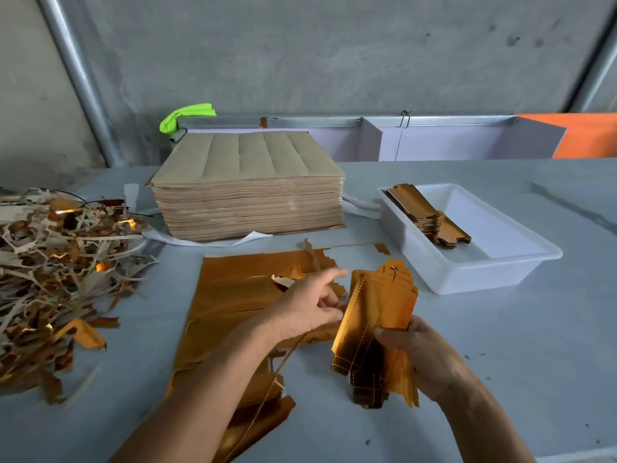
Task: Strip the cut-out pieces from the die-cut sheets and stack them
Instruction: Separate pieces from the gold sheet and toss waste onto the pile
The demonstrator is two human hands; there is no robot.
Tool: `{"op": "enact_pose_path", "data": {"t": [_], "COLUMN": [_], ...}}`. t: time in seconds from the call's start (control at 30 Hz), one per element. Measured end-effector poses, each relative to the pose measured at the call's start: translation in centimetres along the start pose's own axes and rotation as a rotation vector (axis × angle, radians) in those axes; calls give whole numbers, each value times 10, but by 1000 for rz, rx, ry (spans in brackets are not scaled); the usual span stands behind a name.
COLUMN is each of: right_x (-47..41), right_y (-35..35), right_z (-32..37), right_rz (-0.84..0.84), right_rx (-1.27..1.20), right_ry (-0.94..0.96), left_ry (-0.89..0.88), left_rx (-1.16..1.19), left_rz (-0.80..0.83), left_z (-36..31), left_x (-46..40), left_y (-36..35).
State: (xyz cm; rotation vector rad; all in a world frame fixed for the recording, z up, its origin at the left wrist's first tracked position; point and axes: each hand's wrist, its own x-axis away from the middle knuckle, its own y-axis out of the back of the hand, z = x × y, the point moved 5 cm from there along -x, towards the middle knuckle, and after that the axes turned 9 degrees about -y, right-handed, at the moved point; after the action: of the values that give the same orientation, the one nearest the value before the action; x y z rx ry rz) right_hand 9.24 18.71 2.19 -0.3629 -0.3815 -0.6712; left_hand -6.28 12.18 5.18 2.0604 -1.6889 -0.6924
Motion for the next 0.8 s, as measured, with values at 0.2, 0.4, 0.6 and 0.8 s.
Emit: {"op": "enact_pose_path", "data": {"t": [0.2, 0.4, 0.6, 0.8], "right_x": [-8, -3, 2, 10], "right_y": [19, 53, 29, 27], "right_z": [-9, -23, -28, -30], "right_rz": [-89, -306, -309, -333], "right_rx": [-115, -308, -285, -250], "right_ry": [-78, -120, -168, -132], "left_ry": [118, 165, 265, 21], "left_rx": [-122, -360, -810, -667], "left_rz": [-235, -341, 227, 57], "left_z": [13, 25, 45, 37], "left_x": [7, 21, 26, 27], "left_y": [28, 48, -13, -6]}}
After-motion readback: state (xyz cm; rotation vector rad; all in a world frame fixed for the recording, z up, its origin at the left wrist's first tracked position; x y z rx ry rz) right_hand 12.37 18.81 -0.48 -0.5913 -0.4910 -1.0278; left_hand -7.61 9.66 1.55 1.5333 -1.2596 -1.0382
